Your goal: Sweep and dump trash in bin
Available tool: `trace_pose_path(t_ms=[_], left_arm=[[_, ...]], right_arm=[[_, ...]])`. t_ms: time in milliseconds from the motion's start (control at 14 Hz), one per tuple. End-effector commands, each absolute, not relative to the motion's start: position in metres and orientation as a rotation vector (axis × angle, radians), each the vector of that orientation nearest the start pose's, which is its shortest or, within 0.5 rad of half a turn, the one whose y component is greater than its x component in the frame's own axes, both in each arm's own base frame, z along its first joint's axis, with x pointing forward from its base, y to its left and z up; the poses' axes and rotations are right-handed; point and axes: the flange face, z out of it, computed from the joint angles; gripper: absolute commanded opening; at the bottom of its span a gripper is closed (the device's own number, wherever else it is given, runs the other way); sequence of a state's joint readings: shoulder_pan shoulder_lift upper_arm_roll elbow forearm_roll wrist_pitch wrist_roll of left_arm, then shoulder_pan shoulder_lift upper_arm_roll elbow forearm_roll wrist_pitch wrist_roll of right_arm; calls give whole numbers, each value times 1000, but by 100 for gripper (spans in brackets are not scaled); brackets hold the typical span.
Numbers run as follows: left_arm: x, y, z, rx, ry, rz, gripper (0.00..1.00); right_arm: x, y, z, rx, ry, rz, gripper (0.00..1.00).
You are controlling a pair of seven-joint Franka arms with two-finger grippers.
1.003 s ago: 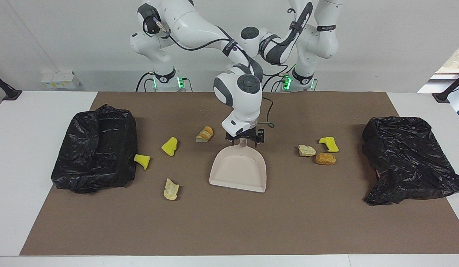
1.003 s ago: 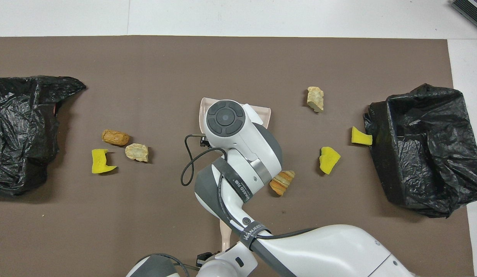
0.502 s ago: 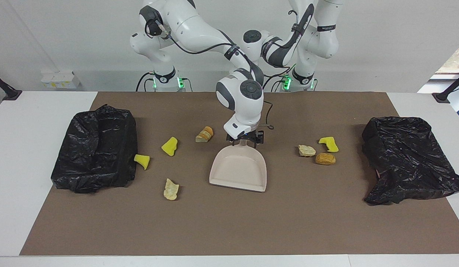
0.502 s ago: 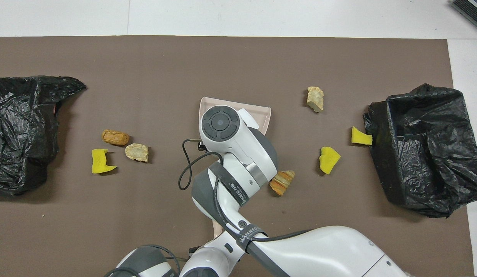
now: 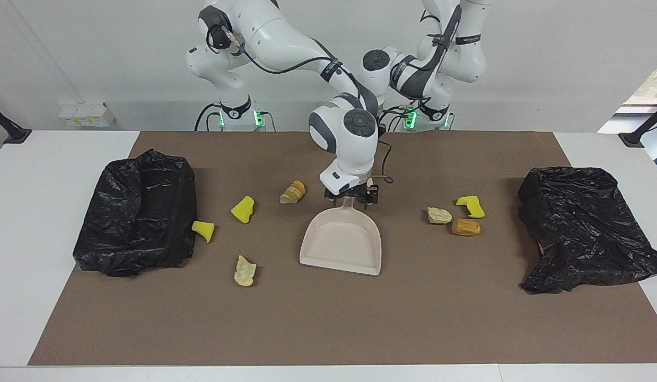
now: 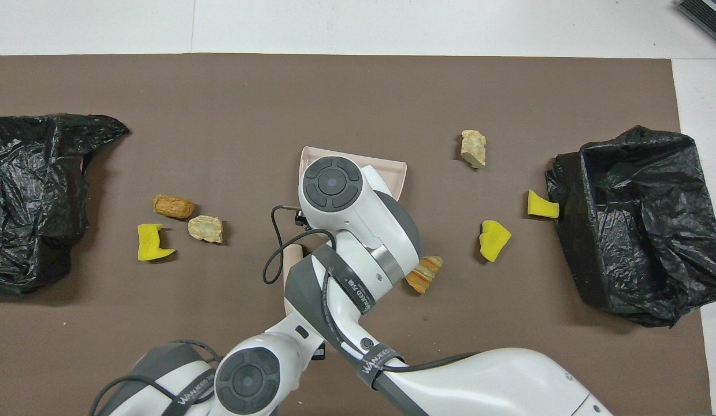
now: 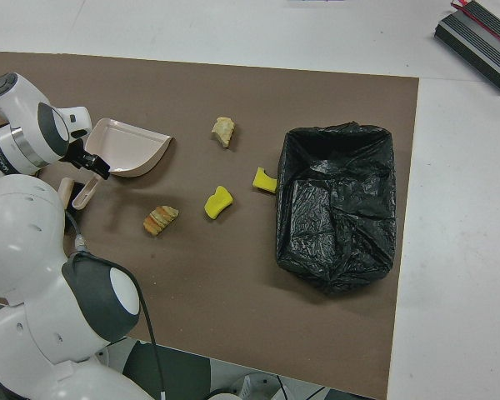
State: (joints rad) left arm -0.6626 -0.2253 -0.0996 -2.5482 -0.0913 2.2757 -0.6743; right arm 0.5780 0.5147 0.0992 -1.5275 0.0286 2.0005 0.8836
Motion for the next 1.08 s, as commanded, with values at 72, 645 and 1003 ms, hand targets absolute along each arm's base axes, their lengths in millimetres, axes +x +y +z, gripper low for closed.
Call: trace_pose_path(t_ms=[72, 645, 1003], left_arm=[[341, -251, 354, -3060, 1, 51, 0], [366, -185, 404, -2932, 446, 85, 0], [374, -169, 414, -2821, 764, 159, 0]], right_arm=[[518, 417, 354, -3082, 398, 192, 92], [514, 415, 351, -3104, 33, 149, 0], [546, 404, 389, -3058, -294, 15, 0]])
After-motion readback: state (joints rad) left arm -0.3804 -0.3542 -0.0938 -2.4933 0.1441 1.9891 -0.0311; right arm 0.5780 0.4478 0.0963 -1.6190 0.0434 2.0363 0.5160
